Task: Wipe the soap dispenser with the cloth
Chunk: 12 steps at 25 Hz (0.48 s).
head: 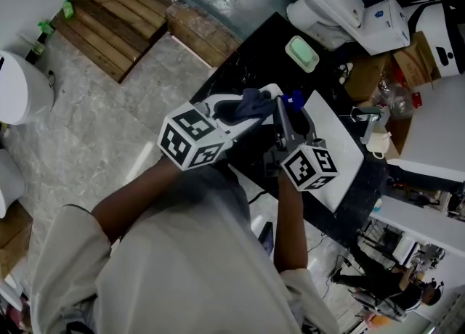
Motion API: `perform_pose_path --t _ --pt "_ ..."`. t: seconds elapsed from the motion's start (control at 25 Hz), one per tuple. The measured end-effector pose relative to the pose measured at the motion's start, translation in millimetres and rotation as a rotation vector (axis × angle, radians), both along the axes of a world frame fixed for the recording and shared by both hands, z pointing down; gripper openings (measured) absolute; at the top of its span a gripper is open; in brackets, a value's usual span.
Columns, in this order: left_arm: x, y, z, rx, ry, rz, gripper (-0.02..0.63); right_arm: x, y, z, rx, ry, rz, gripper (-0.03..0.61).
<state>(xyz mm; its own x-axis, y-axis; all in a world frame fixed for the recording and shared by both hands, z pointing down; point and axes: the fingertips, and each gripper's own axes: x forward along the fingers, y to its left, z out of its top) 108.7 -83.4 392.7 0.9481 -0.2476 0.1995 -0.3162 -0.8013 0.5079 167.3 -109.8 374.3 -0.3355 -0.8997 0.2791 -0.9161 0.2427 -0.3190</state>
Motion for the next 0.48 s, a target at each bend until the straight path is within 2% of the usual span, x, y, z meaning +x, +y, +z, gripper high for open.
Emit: perform_pose_path --t 0.48 --pt "5.6 10.8 -3.3 -0.024 0.039 0.028 0.133 1.5 0.8 -0.1 0.002 -0.006 0.001 0.135"
